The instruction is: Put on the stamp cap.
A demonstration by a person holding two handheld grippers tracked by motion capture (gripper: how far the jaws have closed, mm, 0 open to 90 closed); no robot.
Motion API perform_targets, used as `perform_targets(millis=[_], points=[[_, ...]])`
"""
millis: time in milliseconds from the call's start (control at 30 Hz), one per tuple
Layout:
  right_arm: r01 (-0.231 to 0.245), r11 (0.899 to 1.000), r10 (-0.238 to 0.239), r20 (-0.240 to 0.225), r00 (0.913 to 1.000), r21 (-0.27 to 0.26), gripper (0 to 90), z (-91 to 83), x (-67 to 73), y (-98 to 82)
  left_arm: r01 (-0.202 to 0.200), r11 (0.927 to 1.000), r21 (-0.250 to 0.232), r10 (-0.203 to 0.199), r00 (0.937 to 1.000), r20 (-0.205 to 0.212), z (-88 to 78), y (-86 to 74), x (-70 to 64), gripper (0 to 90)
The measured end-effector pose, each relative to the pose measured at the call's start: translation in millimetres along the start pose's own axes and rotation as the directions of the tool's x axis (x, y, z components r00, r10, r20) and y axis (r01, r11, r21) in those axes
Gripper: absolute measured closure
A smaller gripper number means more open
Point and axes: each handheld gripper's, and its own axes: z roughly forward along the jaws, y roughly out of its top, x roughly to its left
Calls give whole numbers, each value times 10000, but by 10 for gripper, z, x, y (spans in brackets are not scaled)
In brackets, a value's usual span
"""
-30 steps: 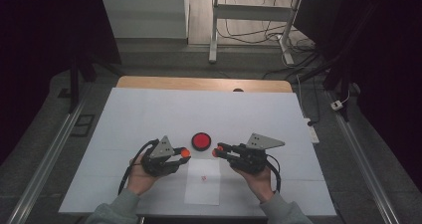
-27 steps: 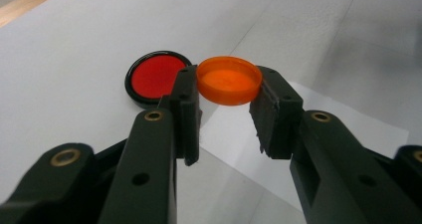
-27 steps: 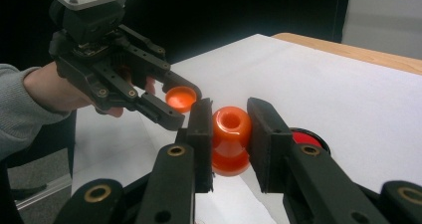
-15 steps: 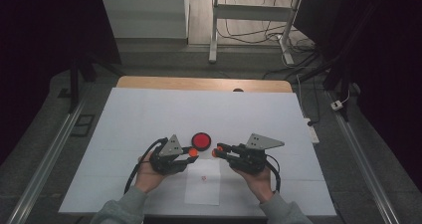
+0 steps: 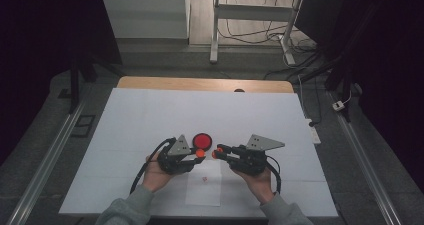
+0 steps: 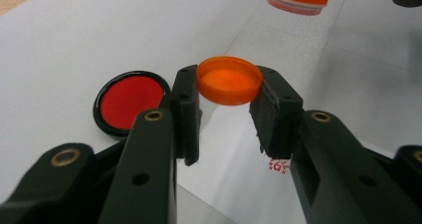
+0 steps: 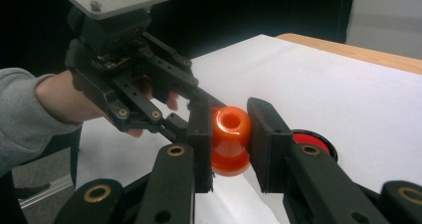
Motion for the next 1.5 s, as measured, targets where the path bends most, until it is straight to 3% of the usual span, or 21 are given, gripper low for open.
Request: perform_targets(millis=[700, 1500], points=[[-52, 9999, 54, -178, 9998, 117, 729, 36, 14, -14, -465, 9985, 298, 453, 9982, 402, 230, 72, -125, 650], [-73, 9995, 78, -173, 9998, 317, 729, 74, 9, -49, -572, 9982, 186, 563, 9973, 472, 228, 92, -176, 650]])
